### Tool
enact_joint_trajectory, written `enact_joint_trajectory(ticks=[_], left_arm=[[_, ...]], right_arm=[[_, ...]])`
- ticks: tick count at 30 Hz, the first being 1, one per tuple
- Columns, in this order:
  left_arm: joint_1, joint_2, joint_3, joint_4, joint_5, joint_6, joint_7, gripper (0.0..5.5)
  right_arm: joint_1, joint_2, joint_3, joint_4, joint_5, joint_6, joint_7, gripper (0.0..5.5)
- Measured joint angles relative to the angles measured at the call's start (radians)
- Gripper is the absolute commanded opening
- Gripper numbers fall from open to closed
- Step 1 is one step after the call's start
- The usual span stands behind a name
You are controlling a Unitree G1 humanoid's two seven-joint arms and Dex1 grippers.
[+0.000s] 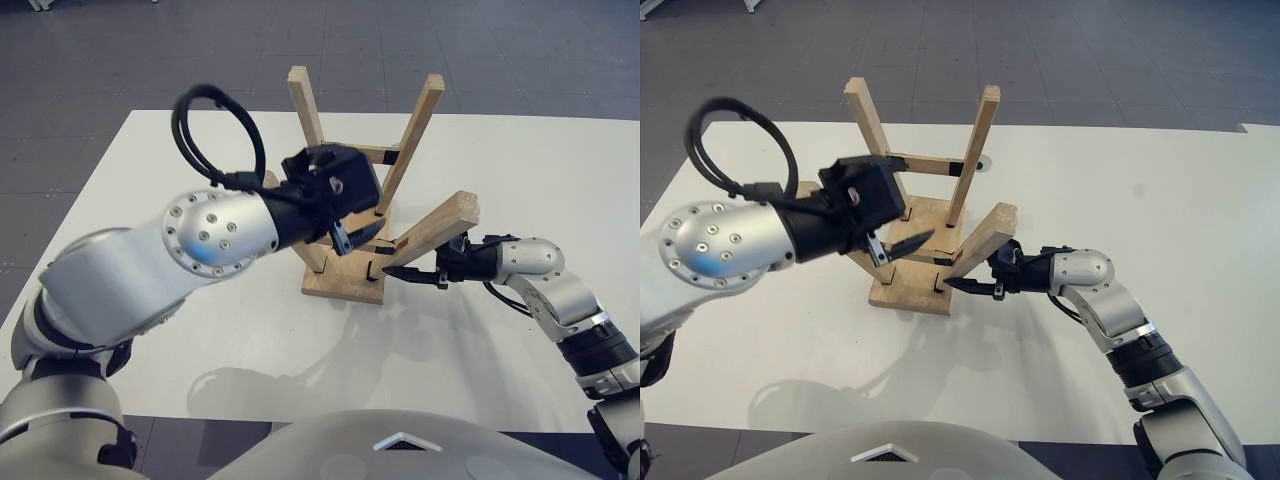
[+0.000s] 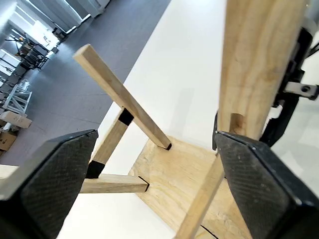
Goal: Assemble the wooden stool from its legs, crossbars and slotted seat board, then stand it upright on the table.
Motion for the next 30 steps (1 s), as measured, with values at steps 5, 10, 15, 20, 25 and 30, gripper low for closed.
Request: enact_joint_trajectory(ticks=[5, 10, 15, 20, 25, 30], left_arm=[[-0.004, 0.098, -0.158, -0.061, 0.142, -0.057, -0.095, 4.73], [-0.022, 0.187, -0.511, -0.006, 0.555, -0.218, -0.173, 4.73], [-0.003, 0.149, -0.718, 0.161, 0.94, -0.373, -0.157, 4.73], [0.078, 0.018, -0.752, 0.252, 1.111, -0.468, -0.139, 4.73], [0.116, -0.037, -0.724, 0.285, 1.188, -0.506, -0.15, 4.73], [0.13, -0.074, -0.668, 0.306, 1.264, -0.549, -0.164, 4.73]], right_arm=[[0.0, 0.001, 0.001, 0.004, 0.0, -0.008, 0.0, 2.04], [0.0, 0.001, 0.002, 0.006, 0.0, -0.011, 0.0, 2.04], [-0.001, 0.001, 0.002, 0.007, 0.0, -0.012, 0.0, 2.04], [-0.001, 0.002, 0.003, 0.008, 0.0, -0.012, 0.0, 2.04], [-0.001, 0.002, 0.003, 0.008, 0.0, -0.012, 0.0, 2.04], [-0.001, 0.002, 0.003, 0.008, 0.0, -0.012, 0.0, 2.04]])
